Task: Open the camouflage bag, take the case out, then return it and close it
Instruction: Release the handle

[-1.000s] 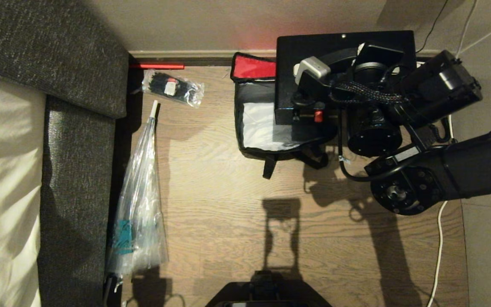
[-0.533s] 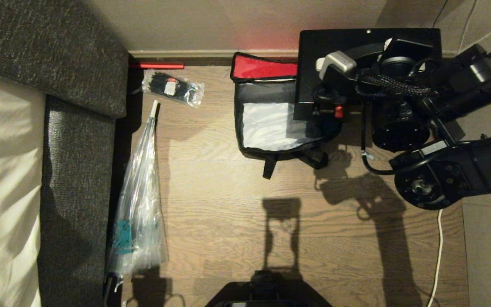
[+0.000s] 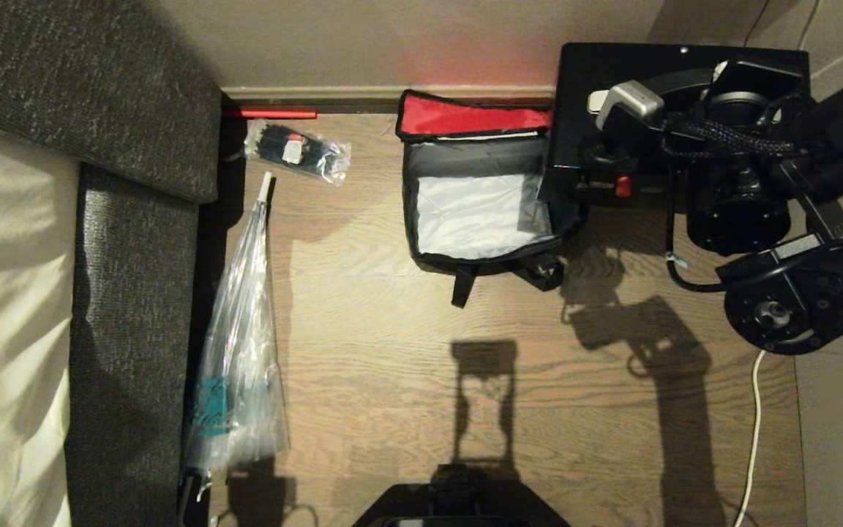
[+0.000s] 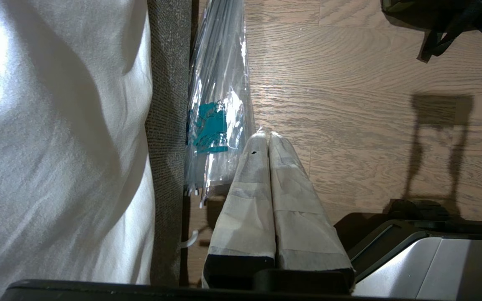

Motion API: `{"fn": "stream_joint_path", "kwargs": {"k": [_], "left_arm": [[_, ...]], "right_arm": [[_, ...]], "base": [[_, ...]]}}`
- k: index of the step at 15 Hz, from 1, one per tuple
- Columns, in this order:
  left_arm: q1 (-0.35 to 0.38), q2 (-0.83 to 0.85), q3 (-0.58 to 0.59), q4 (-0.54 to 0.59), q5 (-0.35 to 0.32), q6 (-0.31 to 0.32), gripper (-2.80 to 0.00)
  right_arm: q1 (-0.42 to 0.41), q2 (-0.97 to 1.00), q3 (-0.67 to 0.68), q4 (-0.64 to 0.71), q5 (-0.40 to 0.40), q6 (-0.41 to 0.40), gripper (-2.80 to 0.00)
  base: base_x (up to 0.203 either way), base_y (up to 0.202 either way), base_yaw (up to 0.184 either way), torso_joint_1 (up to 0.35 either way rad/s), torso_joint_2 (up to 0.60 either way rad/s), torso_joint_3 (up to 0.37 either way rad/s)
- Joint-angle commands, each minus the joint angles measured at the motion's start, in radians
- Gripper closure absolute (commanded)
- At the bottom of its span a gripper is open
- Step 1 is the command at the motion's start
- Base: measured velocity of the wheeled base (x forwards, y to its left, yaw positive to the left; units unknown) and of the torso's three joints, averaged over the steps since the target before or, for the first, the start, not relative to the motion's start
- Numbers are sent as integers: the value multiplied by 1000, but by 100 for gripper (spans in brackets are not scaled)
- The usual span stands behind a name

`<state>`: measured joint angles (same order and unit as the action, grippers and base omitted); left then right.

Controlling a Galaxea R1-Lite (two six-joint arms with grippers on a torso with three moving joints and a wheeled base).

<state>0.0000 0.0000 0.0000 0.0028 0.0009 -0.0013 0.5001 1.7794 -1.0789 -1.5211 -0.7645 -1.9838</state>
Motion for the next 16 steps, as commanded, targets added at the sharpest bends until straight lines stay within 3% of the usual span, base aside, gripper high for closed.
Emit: {"fn": "stream_joint_path", "kwargs": {"k": [1,16], "left_arm": [[0,0,0,0,1,0,0],[0,-2,1,0,1,0,0]], "right_arm": [[-21,-19,18,-9,-6,-10,0],[-132,-51,36,-9,-10,3,0]], "base": [[0,0,0,0,0,0],[0,0,0,0,0,0]]}}
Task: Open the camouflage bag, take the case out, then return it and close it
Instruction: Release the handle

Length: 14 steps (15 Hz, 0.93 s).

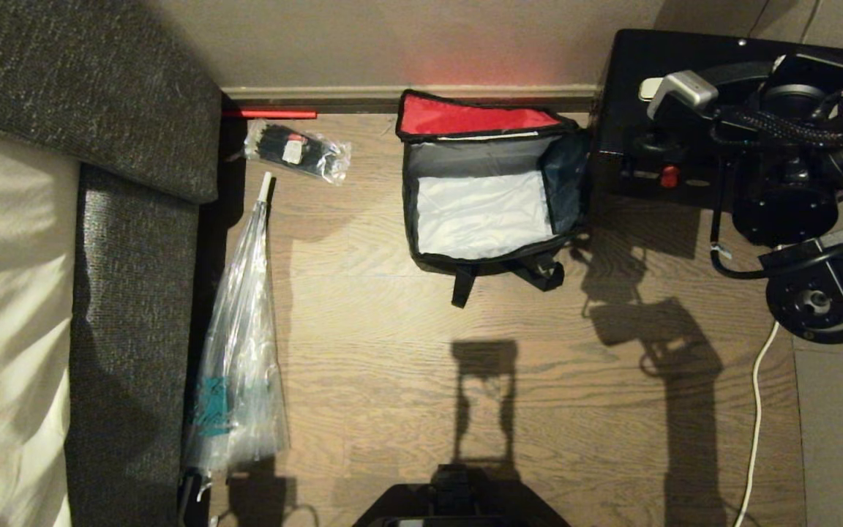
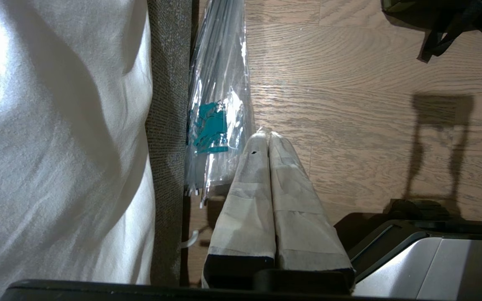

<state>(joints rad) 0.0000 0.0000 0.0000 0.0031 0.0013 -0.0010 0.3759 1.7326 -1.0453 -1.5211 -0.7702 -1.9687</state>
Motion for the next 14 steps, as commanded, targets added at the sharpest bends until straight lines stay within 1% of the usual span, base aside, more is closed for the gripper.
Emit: {"fn": "stream_joint_path", "kwargs": {"k": [1,8,14], "left_arm": [[0,-2,0,0,0,-1,0],[0,-1,1,0,0,-1,0],[0,0,2,0,0,-2,0]], "right_arm": [[-18,-8,4,-9,-6,-13,0],[-54,-22,16,-9,-4,-12,0],[-120,-10,19,-9,-5,2,0]], "base": [[0,0,0,0,0,0],[0,0,0,0,0,0],[0,0,0,0,0,0]]}}
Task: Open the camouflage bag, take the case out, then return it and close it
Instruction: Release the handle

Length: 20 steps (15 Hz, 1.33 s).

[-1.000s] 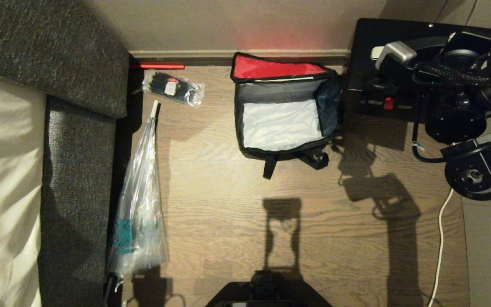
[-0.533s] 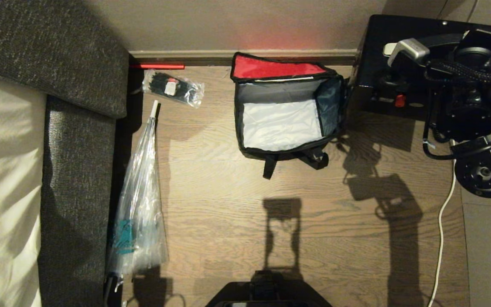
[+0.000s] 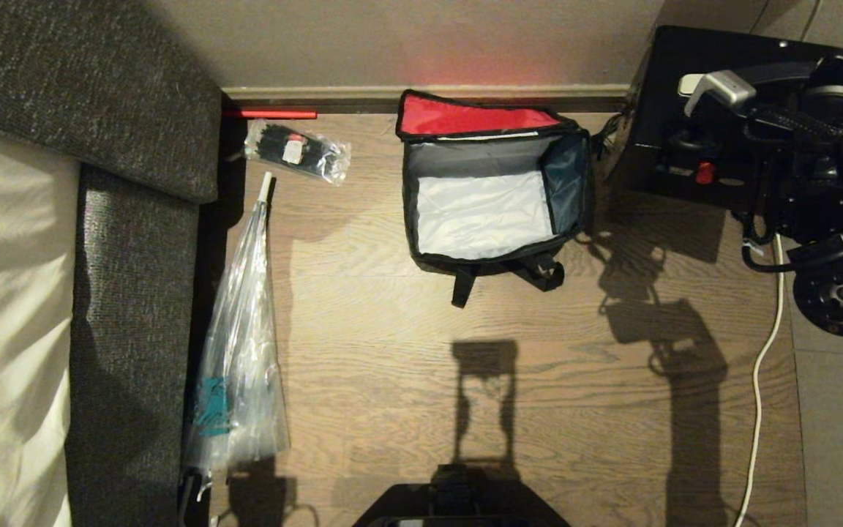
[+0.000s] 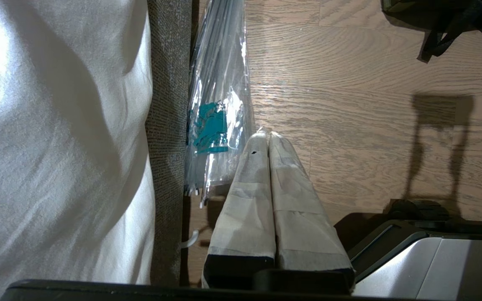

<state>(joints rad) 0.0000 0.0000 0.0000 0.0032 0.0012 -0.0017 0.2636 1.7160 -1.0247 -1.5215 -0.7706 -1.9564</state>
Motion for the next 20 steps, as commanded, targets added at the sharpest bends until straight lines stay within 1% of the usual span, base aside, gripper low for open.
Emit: {"fn": "stream_joint_path", "kwargs": {"k": [1,6,11,20], "left_arm": [[0,0,1,0,0,0,0],[0,0,0,0,0,0,0],[0,-2,1,0,0,0,0],[0,-1,0,0,0,0,0]], "right_arm": [[-14,12,-2,-9,-5,-9,0],[-50,45,0,-9,-4,20,0],[-86,101,-11,-9,-4,66,0],[-130,256,-21,-9,-5,185,0]], "base": [[0,0,0,0,0,0],[0,0,0,0,0,0],[0,0,0,0,0,0],[0,0,0,0,0,0]]}}
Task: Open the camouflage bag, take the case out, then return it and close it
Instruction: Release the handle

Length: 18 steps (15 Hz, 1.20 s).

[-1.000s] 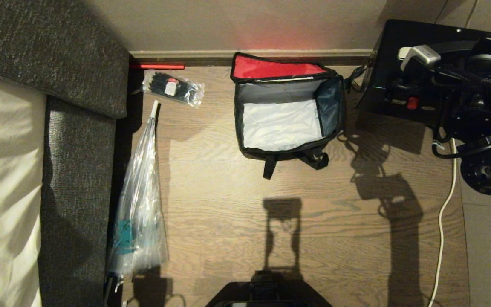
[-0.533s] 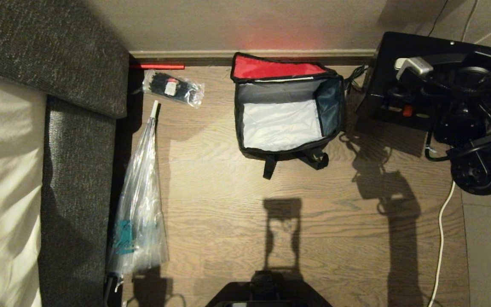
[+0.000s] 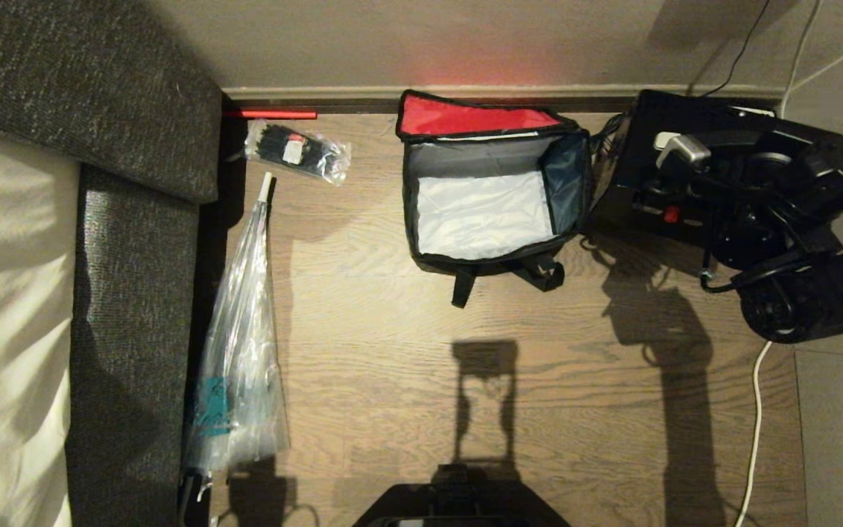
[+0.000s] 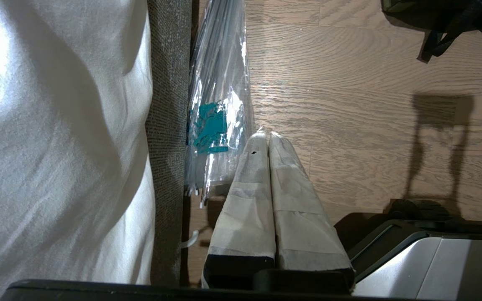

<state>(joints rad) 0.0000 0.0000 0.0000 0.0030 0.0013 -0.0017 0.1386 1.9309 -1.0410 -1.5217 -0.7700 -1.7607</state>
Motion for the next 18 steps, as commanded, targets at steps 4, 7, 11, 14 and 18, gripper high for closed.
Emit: {"fn": "stream_joint_path", "kwargs": {"k": [4,7,11,14,18], "left_arm": [[0,0,2,0,0,0,0],[0,-1,2,0,0,0,0],[0,0,1,0,0,0,0],[0,-1,1,0,0,0,0],[0,-1,1,0,0,0,0]], "right_arm": [[-22,151,-53,-8,-2,25,0],[-30,224,-85,-8,0,65,0],[-58,288,-100,-8,0,102,0],[-66,309,-120,-8,1,113,0],[-76,337,-116,-8,5,115,0]], "base": [[0,0,0,0,0,0],[0,0,0,0,0,0],[0,0,0,0,0,0],[0,0,0,0,0,0],[0,0,0,0,0,0]]}}
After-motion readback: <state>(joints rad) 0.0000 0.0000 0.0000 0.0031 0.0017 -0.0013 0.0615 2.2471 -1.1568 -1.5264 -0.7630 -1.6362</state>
